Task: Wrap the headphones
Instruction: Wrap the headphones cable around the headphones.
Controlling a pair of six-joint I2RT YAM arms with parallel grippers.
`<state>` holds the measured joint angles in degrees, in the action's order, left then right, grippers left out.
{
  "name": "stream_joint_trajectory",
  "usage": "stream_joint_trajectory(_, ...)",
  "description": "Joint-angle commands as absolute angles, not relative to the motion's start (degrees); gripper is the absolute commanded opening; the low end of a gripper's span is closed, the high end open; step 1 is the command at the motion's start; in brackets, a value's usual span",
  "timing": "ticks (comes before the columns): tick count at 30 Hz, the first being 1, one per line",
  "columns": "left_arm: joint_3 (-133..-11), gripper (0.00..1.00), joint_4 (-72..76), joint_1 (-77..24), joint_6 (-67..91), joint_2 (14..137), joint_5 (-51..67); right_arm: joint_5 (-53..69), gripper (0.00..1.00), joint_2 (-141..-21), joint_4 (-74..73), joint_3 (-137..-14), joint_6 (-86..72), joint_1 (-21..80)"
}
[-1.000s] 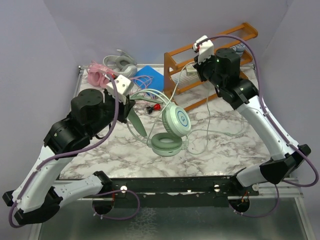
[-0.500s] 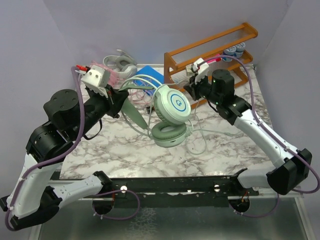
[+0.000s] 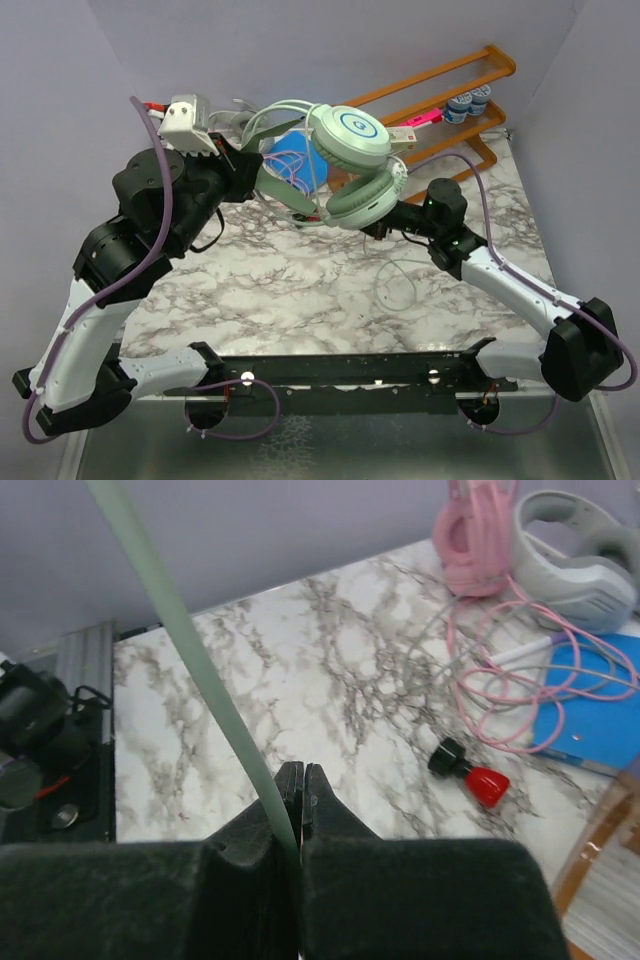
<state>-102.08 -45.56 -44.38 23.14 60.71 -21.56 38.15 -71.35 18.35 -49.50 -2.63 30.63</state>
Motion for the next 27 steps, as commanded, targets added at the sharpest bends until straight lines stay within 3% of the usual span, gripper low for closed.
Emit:
stream_joint_trajectory(1,-106.86,0.00,-40.19,-44.74,30.48,62.00,-29.14,51.18,0.03,-73.43,31.44,-45.85,-8.89,30.29)
stream_joint_trajectory(9,-106.78,0.00,-37.62,-44.74,31.73,65.48,-36.46,57.57,0.06,-73.12,46.20,-38.41,-19.21,31.07)
stream_joint_trajectory(18,-106.00,0.00,-32.39,-44.74,30.90,69.68,-44.18,56.89,0.06,-69.70,43.35,-36.32,-18.92,37.79)
stream_joint_trajectory(27,-103.27,0.00,-25.64,-44.65,20.46,73.08,-54.60,56.01,0.07,-61.14,39.05,-36.68,-20.30,41.47)
